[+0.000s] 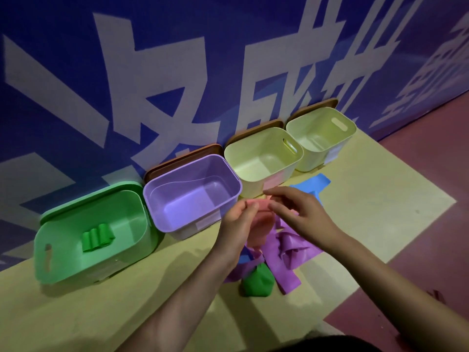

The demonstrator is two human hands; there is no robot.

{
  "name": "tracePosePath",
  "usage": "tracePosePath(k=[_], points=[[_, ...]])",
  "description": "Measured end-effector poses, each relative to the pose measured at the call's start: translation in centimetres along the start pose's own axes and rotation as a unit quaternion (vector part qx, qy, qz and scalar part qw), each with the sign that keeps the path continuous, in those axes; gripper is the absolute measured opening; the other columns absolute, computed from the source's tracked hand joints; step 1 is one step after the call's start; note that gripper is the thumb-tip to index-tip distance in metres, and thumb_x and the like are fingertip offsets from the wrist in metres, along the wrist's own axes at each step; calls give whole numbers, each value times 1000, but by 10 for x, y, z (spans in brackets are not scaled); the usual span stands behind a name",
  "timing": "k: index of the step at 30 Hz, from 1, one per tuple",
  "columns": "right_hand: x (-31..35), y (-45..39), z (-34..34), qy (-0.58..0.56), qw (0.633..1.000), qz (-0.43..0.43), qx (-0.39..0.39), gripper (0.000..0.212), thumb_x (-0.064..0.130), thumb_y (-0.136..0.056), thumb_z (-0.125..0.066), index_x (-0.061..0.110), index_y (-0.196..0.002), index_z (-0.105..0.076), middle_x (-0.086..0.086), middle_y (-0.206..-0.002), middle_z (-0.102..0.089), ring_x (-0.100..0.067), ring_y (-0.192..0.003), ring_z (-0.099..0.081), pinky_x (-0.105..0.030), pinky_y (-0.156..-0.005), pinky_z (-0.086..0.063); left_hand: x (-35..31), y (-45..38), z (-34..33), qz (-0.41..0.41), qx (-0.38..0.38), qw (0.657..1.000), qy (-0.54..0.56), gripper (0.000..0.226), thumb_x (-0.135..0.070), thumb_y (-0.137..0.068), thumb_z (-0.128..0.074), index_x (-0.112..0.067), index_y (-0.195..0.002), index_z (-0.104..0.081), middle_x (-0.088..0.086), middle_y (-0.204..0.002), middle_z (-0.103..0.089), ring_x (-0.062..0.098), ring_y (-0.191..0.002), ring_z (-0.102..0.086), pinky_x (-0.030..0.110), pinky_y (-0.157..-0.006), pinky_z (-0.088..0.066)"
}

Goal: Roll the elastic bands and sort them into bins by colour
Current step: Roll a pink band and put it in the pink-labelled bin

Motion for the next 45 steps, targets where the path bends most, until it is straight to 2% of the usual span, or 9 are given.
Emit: tracePosePath(k=[3,8,11,15,20,23,25,38,45], points=[[-1,4,-6,-106,991,-82,-30,10,16,-90,-64,16,-98,-70,1,-80,-69,-11,-72,-63,-30,-73,-53,-2,1,-1,-43,-4,998,-46,19,-36,-90,-58,-24,-98,-71,-1,-98,-73,17,-95,-67,31,-83,-52],[-1,-1,1,-144,985,-86,-38,3,10,-87,-67,9,-88,-70,-5,-74,-67,-7,-65,-58,-23,-65,-48,-11,-2,-9,-59,-27,997,-51,22,-38,-83,-65,-19,-93,-70,3,-93,-73,16,-89,-67,27,-78,-53],[-5,-10,10,-138,988,-69,-31,7,11,-87,-68,9,-80,-66,-5,-66,-60,-10,-62,-51,-28,-61,-42,-18,-3,-17,-53,-51,997,-22,7,-20,-90,-64,-17,-85,-67,3,-84,-72,11,-77,-65,20,-69,-50],[4,-21,28,-28,998,51,-15,17,9,-86,-69,15,-73,-60,11,-55,-48,-2,-53,-43,-12,-54,-32,-28,-6,-34,-94,-67,993,21,35,-8,-92,-58,-24,-61,-59,-10,-60,-56,2,-59,-49,17,-58,-40],[-14,-34,57,-104,992,64,23,12,11,-86,-68,14,-75,-65,2,-63,-60,-7,-60,-51,-19,-58,-41,-29,-10,-66,-97,-104,986,85,10,-19,-89,-63,-12,-83,-65,7,-83,-66,14,-79,-58,28,-73,-44],[-32,-44,75,-148,988,41,31,10,9,-87,-68,13,-77,-68,-5,-66,-61,-9,-63,-52,-21,-60,-41,-26,-12,-92,-6,-121,984,128,56,-54,-75,-66,-9,-109,-69,16,-107,-70,26,-98,-64,38,-88,-48],[-40,-47,87,-159,985,55,37,10,9,-87,-68,12,-78,-68,-8,-66,-62,-9,-63,-51,-22,-61,-41,-20,-10,-108,26,-138,981,136,54,-53,-82,-63,-9,-113,-67,20,-111,-68,35,-105,-63,46,-95,-47],[-57,-51,137,83,860,498,69,25,15,-92,-52,4,-103,-72,-9,-85,-63,-18,-80,-56,-24,-69,-46,-20,-5,-166,-68,-249,955,147,23,-24,-96,-52,-12,-90,-72,7,-87,-68,19,-87,-60,36,-83,-46],[-69,-38,150,-134,943,229,200,31,9,-90,-51,18,-116,-66,7,-96,-63,-1,-83,-60,-12,-76,-44,-17,0,-177,-103,-266,952,114,19,-19,-95,-53,-15,-90,-72,5,-92,-73,20,-90,-64,32,-81,-48]])
Point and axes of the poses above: each hand's wrist, its own y-axis away from the middle knuckle, its own z-axis out of the back of the hand, x = y × z, the point moved 2 cm from there along -y, towards the middle knuckle
